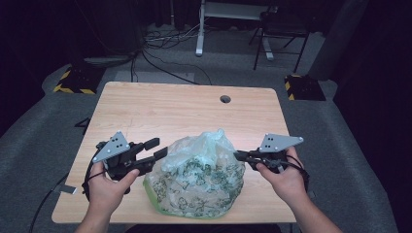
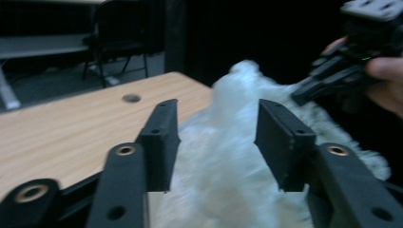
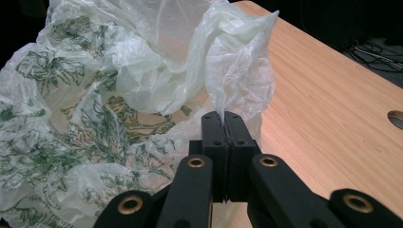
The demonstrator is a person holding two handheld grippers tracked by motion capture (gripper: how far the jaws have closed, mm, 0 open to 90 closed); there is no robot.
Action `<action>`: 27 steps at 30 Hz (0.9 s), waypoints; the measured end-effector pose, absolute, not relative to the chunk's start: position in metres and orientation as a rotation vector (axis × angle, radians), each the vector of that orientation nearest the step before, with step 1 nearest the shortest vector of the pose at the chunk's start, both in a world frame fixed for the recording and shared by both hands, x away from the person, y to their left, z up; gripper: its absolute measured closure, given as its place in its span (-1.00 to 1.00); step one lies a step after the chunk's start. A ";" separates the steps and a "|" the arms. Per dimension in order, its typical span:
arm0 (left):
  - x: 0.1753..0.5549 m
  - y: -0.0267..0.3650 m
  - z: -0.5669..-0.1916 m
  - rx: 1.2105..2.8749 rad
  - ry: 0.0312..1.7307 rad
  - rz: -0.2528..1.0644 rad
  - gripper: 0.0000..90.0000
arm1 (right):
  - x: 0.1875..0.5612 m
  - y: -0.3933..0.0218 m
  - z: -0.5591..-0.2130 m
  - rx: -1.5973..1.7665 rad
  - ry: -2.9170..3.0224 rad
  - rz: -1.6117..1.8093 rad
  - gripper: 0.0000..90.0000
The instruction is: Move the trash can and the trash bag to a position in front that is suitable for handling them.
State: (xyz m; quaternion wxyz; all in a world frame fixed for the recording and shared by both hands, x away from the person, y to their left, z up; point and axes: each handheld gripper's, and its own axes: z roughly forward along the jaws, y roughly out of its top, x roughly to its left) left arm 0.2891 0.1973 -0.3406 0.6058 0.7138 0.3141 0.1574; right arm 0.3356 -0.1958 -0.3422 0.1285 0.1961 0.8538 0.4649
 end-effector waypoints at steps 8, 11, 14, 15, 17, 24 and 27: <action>0.289 0.163 -0.348 1.889 0.749 0.456 0.33 | 0.327 -0.183 -0.338 0.498 2.490 1.363 0.99; 0.296 0.170 -0.352 1.882 0.792 0.430 0.90 | 0.327 -0.182 -0.337 0.484 2.486 1.376 0.99; 0.299 0.178 -0.349 1.859 0.810 0.461 0.99 | 0.330 -0.184 -0.337 0.495 2.477 1.371 0.99; 0.299 0.180 -0.347 1.853 0.810 0.468 1.00 | 0.332 -0.185 -0.337 0.501 2.476 1.369 0.99; 0.301 0.187 -0.344 1.850 0.823 0.500 1.00 | 0.335 -0.186 -0.336 0.511 2.471 1.367 0.99; 0.319 0.203 -0.364 1.805 0.898 0.384 0.99 | 0.352 -0.199 -0.351 0.612 2.458 1.339 0.99; 0.325 0.201 -0.375 1.816 0.916 0.347 0.99 | 0.362 -0.207 -0.368 0.696 2.487 1.325 0.99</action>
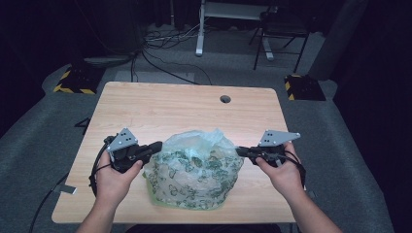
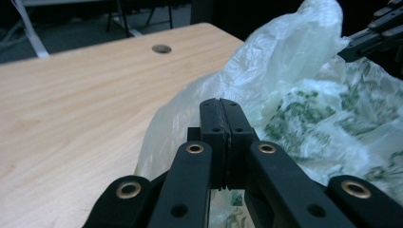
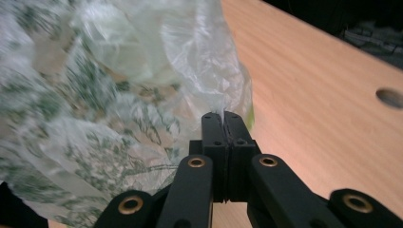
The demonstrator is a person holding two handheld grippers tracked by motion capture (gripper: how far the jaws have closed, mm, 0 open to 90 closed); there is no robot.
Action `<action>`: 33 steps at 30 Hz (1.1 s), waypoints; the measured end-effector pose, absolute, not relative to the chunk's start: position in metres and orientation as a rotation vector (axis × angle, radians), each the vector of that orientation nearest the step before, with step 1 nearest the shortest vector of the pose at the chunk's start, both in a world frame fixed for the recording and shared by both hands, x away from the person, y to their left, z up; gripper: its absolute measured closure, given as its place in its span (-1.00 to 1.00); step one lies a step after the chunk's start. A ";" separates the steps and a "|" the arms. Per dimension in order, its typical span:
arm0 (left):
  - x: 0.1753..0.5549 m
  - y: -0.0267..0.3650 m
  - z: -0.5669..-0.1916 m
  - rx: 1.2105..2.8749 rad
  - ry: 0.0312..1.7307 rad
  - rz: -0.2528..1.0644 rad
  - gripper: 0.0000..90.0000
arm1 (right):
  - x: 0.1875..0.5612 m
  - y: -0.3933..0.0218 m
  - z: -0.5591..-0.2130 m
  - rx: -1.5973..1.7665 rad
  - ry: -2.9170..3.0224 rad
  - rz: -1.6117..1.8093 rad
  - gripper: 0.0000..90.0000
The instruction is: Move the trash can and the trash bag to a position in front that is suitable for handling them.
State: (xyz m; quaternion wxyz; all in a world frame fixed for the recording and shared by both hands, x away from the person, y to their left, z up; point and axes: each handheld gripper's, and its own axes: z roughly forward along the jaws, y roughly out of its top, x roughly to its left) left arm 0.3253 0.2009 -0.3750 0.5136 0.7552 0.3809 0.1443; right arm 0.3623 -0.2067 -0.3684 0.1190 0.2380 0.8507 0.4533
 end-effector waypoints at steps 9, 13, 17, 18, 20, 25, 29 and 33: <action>0.321 0.188 -0.376 1.815 0.863 0.332 0.98 | 0.364 -0.207 -0.391 0.734 2.544 1.286 0.99; 0.320 0.185 -0.365 1.806 0.850 0.417 0.98 | 0.358 -0.201 -0.378 0.673 2.500 1.344 0.97; 0.336 0.185 -0.365 1.814 0.899 0.434 0.99 | 0.358 -0.192 -0.363 0.627 2.434 1.386 0.96; 0.341 0.186 -0.369 1.824 0.922 0.435 0.99 | 0.360 -0.189 -0.362 0.627 2.433 1.378 0.97; 0.349 0.187 -0.377 1.844 0.962 0.416 0.99 | 0.366 -0.187 -0.364 0.654 2.438 1.353 0.98; 0.353 0.190 -0.401 1.874 0.994 0.344 0.99 | 0.380 -0.191 -0.390 0.766 2.496 1.271 0.99; 0.343 0.191 -0.411 1.888 0.964 0.305 0.99 | 0.379 -0.197 -0.411 0.808 2.554 1.256 0.99; 0.332 0.192 -0.410 1.897 0.919 0.324 0.99 | 0.369 -0.198 -0.424 0.792 2.612 1.209 0.99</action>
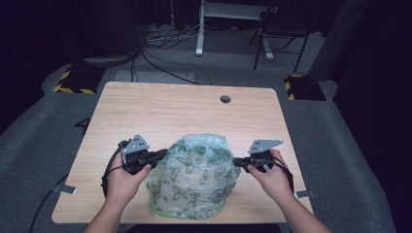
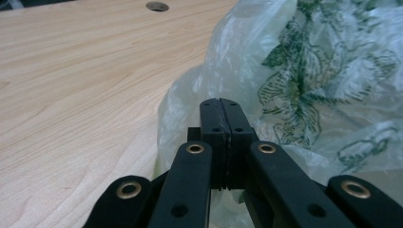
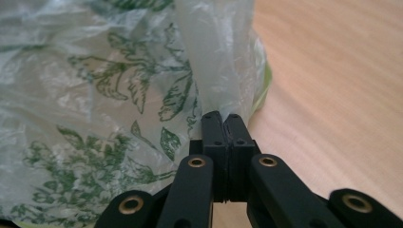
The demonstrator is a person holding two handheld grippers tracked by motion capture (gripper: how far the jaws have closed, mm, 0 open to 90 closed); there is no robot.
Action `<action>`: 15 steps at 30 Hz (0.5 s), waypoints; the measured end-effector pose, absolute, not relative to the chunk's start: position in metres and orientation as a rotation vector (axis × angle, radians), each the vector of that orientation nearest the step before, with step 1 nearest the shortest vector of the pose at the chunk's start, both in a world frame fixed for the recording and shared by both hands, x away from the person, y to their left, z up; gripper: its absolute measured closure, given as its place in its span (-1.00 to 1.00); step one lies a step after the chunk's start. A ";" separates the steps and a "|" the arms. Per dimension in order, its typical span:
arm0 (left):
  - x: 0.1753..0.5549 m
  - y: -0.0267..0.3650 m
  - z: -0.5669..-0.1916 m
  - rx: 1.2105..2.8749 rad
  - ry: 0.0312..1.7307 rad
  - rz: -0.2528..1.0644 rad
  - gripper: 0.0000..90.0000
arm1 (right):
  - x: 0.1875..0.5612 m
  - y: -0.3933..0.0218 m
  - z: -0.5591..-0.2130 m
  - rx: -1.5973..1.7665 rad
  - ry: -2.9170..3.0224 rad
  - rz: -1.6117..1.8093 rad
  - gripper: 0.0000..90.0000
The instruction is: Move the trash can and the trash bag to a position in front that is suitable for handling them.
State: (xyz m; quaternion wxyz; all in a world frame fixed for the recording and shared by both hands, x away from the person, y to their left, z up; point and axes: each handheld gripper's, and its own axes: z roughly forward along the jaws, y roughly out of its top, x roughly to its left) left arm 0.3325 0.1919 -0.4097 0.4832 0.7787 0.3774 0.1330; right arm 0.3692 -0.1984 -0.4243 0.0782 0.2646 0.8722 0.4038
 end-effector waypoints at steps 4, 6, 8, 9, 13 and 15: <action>0.331 0.192 -0.416 1.895 0.915 0.318 0.99 | 0.363 -0.196 -0.442 0.789 2.679 1.144 0.99; 0.333 0.191 -0.424 1.904 0.925 0.312 0.99 | 0.361 -0.193 -0.447 0.783 2.690 1.150 0.99; 0.335 0.190 -0.431 1.916 0.939 0.306 0.99 | 0.359 -0.190 -0.447 0.768 2.688 1.159 0.99; 0.336 0.191 -0.434 1.930 0.946 0.313 0.99 | 0.358 -0.189 -0.446 0.759 2.683 1.164 0.99; 0.339 0.192 -0.450 1.972 0.973 0.301 0.99 | 0.357 -0.189 -0.441 0.740 2.654 1.209 0.99; 0.338 0.192 -0.457 1.964 0.980 0.263 0.99 | 0.357 -0.189 -0.443 0.743 2.665 1.211 0.99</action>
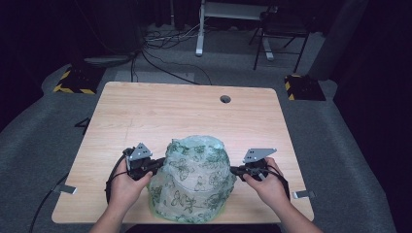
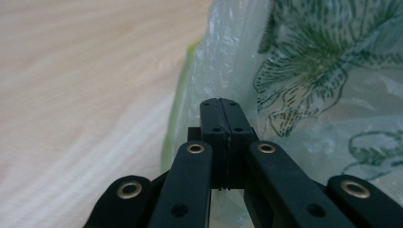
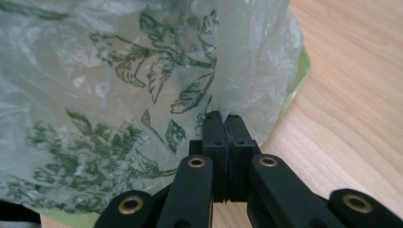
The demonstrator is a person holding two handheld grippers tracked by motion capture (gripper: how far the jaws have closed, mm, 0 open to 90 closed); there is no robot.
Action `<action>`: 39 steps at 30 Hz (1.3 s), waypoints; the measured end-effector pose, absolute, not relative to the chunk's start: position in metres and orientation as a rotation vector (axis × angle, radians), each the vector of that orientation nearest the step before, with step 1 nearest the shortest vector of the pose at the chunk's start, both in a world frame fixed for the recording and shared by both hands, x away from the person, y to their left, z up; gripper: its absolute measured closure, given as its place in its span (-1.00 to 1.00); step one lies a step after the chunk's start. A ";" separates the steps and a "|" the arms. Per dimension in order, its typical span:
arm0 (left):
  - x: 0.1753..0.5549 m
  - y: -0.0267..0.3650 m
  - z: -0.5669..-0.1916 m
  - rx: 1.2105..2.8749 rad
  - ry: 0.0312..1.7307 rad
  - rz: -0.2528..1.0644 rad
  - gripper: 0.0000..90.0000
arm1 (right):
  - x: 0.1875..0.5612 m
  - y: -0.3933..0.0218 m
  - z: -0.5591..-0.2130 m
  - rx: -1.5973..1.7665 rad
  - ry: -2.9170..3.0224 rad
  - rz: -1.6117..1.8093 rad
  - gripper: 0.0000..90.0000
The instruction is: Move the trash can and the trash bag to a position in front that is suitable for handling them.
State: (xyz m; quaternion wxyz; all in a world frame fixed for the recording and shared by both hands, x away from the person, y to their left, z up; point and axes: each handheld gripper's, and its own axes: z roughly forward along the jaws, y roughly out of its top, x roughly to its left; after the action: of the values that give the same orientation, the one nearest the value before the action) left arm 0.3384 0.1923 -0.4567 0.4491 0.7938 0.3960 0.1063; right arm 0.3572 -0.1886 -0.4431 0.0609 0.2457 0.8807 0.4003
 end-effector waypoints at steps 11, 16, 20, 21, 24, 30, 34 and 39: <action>0.304 0.222 -0.417 1.803 0.941 0.384 0.10 | 0.347 -0.213 -0.427 0.832 2.471 1.278 -0.08; 0.278 0.221 -0.393 1.766 0.899 0.411 0.04 | 0.328 -0.222 -0.396 0.780 2.413 1.340 -0.18; 0.266 0.206 -0.381 1.766 0.856 0.399 0.00 | 0.311 -0.214 -0.380 0.711 2.420 1.367 -0.29; 0.266 0.203 -0.379 1.764 0.850 0.396 0.00 | 0.307 -0.210 -0.376 0.702 2.414 1.342 -0.31; 0.263 0.192 -0.373 1.753 0.840 0.370 0.00 | 0.299 -0.201 -0.370 0.694 2.397 1.365 -0.35; 0.265 0.175 -0.376 1.803 0.811 0.348 0.04 | 0.287 -0.180 -0.369 0.609 2.468 1.421 -0.38; 0.274 0.170 -0.385 1.845 0.826 0.390 0.24 | 0.292 -0.174 -0.377 0.622 2.491 1.405 -0.38; 0.276 0.169 -0.384 1.853 0.831 0.473 0.55 | 0.296 -0.173 -0.380 0.643 2.512 1.404 -0.22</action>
State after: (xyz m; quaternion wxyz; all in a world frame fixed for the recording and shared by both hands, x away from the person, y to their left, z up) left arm 0.2763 0.1694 -0.3836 0.5041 0.7676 0.3441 0.1959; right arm 0.2958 -0.1732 -0.3801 0.0963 0.2169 0.8481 0.4738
